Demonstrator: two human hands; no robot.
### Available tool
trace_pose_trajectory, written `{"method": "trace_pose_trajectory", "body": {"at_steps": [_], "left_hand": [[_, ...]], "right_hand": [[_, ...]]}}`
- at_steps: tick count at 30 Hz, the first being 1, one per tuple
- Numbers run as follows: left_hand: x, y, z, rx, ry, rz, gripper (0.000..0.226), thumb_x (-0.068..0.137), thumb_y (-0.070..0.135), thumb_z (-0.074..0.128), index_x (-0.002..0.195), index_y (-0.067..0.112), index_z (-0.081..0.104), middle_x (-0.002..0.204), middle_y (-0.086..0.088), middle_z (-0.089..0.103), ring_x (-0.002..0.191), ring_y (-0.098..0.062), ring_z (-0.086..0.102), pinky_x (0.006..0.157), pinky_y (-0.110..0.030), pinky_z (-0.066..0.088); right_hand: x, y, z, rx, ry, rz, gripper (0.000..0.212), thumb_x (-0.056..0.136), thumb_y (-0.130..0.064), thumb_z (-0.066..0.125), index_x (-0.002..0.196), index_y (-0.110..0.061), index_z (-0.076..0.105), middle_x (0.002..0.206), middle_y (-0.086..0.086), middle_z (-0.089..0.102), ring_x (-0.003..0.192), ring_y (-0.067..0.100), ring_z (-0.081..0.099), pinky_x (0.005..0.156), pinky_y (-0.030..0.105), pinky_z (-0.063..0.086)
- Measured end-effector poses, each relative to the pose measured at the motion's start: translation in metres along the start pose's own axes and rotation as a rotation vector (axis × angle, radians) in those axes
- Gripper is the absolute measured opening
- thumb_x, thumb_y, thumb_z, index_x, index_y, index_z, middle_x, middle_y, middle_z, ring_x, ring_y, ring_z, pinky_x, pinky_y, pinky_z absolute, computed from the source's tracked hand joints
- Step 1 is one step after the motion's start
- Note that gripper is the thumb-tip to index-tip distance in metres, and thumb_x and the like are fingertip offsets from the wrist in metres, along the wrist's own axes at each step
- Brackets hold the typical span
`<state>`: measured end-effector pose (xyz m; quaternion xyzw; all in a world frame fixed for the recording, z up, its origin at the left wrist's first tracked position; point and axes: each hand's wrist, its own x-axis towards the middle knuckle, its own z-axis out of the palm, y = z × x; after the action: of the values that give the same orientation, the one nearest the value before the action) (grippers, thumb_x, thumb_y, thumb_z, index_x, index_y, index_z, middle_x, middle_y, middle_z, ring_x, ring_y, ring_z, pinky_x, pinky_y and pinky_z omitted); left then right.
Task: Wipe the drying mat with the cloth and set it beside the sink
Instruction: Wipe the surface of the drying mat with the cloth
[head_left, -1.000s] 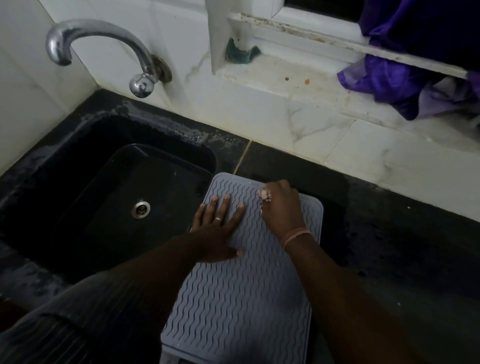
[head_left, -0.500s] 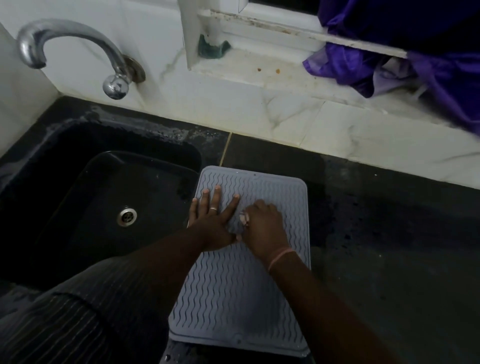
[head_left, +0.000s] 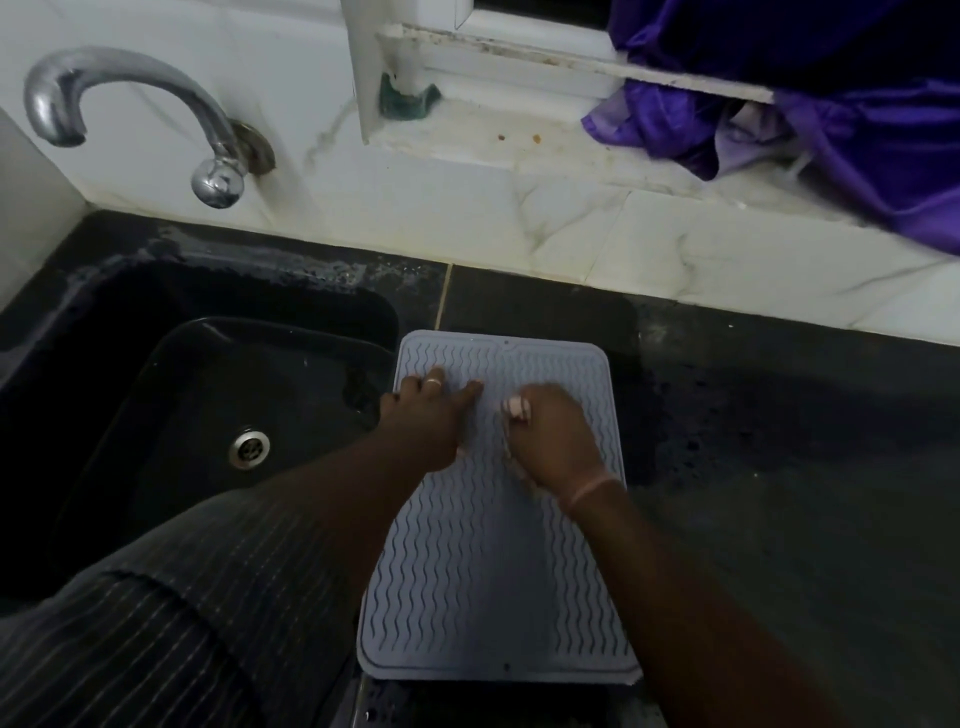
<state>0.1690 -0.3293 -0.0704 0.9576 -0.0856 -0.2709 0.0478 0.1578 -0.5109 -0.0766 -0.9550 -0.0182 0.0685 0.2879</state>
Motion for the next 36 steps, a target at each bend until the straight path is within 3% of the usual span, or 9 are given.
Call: {"method": "trace_pose_trajectory", "body": {"at_steps": [3, 8, 15, 20, 26, 29, 32, 34, 36], "left_hand": [[0.004, 0.001, -0.005, 0.020, -0.023, -0.020, 0.106, 0.087, 0.049, 0.074, 0.160, 0.048, -0.002, 0.170, -0.013, -0.001, 0.154, -0.044, 0.003, 0.117, -0.068, 0.019], [0.011, 0.007, -0.013, 0.047, -0.067, -0.054, 0.113, 0.083, 0.050, 0.080, 0.160, 0.051, -0.003, 0.169, -0.013, -0.002, 0.153, -0.045, 0.004, 0.117, -0.069, 0.024], [0.008, 0.009, -0.019, 0.065, -0.074, -0.035, 0.113, 0.082, 0.051, 0.080, 0.162, 0.045, 0.001, 0.168, -0.014, -0.002, 0.153, -0.045, 0.003, 0.116, -0.069, 0.025], [0.004, 0.009, -0.021, 0.068, -0.081, -0.026, 0.111, 0.086, 0.050, 0.076, 0.162, 0.043, -0.004, 0.169, -0.016, -0.009, 0.154, -0.045, -0.003, 0.117, -0.069, 0.022], [0.004, 0.006, -0.022, 0.083, -0.086, 0.005, 0.112, 0.086, 0.050, 0.077, 0.163, 0.041, -0.004, 0.169, -0.016, -0.008, 0.154, -0.044, -0.001, 0.117, -0.069, 0.024], [0.005, 0.004, -0.022, 0.079, -0.088, 0.023, 0.113, 0.085, 0.050, 0.078, 0.163, 0.039, -0.004, 0.169, -0.015, -0.008, 0.155, -0.044, -0.002, 0.117, -0.069, 0.024], [0.005, 0.002, -0.019, 0.100, -0.071, 0.031, 0.113, 0.085, 0.053, 0.077, 0.163, 0.038, -0.003, 0.169, -0.015, -0.006, 0.155, -0.044, -0.001, 0.116, -0.068, 0.025], [0.006, 0.000, -0.016, 0.119, -0.051, 0.039, 0.113, 0.085, 0.055, 0.076, 0.163, 0.038, -0.003, 0.168, -0.015, -0.003, 0.154, -0.043, 0.003, 0.115, -0.067, 0.028], [0.007, -0.002, -0.014, 0.131, -0.029, 0.045, 0.113, 0.084, 0.057, 0.076, 0.163, 0.039, -0.003, 0.167, -0.016, 0.000, 0.153, -0.043, 0.007, 0.113, -0.066, 0.030]], "right_hand": [[0.056, -0.007, 0.004, -0.109, 0.130, -0.044, 0.013, 0.095, -0.022, 0.061, 0.104, -0.018, 0.069, 0.105, 0.007, 0.063, 0.094, 0.025, 0.063, 0.086, 0.042, 0.056], [0.072, -0.019, 0.014, -0.407, -0.108, -0.068, 0.039, 0.095, -0.024, 0.062, 0.133, -0.017, 0.060, 0.135, 0.011, 0.053, 0.126, 0.036, 0.050, 0.105, 0.050, 0.044], [0.015, -0.033, 0.011, -0.538, -0.192, -0.055, 0.048, 0.096, -0.033, 0.064, 0.140, -0.018, 0.053, 0.138, 0.010, 0.049, 0.130, 0.036, 0.046, 0.110, 0.053, 0.039], [-0.044, -0.022, 0.021, -0.473, -0.158, -0.061, 0.040, 0.092, -0.027, 0.065, 0.131, -0.018, 0.059, 0.131, 0.006, 0.055, 0.120, 0.032, 0.050, 0.103, 0.047, 0.041], [-0.108, -0.007, 0.039, -0.401, -0.039, -0.137, 0.026, 0.069, -0.015, 0.081, 0.094, -0.018, 0.074, 0.091, 0.000, 0.065, 0.076, 0.025, 0.060, 0.065, 0.031, 0.041], [-0.129, -0.006, 0.041, -0.376, -0.066, -0.133, 0.026, 0.083, -0.019, 0.069, 0.108, -0.019, 0.074, 0.103, 0.000, 0.066, 0.088, 0.027, 0.060, 0.074, 0.037, 0.048], [-0.131, -0.014, 0.028, -0.319, -0.222, -0.050, 0.025, 0.094, -0.022, 0.061, 0.115, -0.015, 0.072, 0.111, 0.003, 0.066, 0.100, 0.026, 0.060, 0.086, 0.039, 0.052], [-0.117, -0.022, 0.011, -0.131, -0.280, 0.047, 0.014, 0.092, -0.017, 0.065, 0.092, -0.006, 0.074, 0.093, 0.007, 0.070, 0.085, 0.023, 0.065, 0.077, 0.039, 0.057], [-0.090, -0.024, -0.002, -0.031, -0.193, 0.109, 0.019, 0.088, -0.008, 0.066, 0.070, -0.003, 0.066, 0.073, 0.009, 0.066, 0.068, 0.023, 0.063, 0.063, 0.034, 0.052]]}}
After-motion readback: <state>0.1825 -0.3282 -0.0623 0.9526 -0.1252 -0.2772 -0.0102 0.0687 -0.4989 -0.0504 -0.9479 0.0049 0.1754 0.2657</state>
